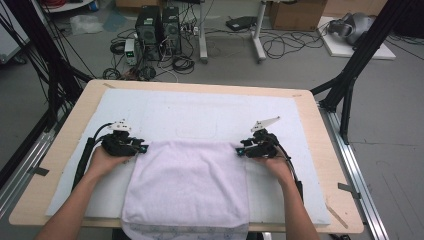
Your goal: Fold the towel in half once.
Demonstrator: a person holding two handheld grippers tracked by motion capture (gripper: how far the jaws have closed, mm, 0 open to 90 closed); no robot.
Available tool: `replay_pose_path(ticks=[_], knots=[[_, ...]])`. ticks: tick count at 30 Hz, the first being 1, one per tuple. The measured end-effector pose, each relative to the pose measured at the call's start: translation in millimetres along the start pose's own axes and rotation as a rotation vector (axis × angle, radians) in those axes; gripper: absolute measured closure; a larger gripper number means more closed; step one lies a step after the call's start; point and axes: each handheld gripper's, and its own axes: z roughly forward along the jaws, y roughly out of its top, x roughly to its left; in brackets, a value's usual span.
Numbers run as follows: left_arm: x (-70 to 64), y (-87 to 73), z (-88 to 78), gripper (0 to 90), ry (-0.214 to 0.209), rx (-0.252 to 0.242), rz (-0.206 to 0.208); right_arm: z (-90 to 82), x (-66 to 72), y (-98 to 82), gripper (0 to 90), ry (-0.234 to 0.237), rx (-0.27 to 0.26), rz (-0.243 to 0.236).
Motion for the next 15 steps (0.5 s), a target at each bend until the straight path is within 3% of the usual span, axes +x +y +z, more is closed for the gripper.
replay_pose_path(ticks=[1, 2, 4, 7, 10, 15], knots=[[-0.6, 1.6, -0.4, 78.7, 0.007, 0.009, 0.011, 1.2, 0.1, 1.0, 74.3, 0.026, 0.005, -0.013], [-1.4, 4.9, -0.8, 83.2, 0.012, 0.015, 0.023, 1.9, 0.7, 1.7, 79.7, 0.045, 0.009, -0.015], [-2.5, 7.8, -3.3, 85.2, 0.057, -0.014, 0.040, 2.8, 2.8, 4.3, 83.2, 0.057, 0.020, -0.039], [1.3, 17.5, -8.1, 86.0, 0.120, -0.031, 0.037, -3.9, -1.0, 11.1, 84.5, 0.009, 0.025, -0.044], [5.6, 40.2, -17.0, 86.2, 0.180, -0.067, 0.044, -17.6, -5.9, 27.4, 84.7, -0.047, 0.001, -0.044], [13.1, 102.6, -39.6, 86.2, 0.275, -0.138, 0.082, -45.0, -14.9, 70.7, 85.0, -0.155, -0.054, -0.075]])
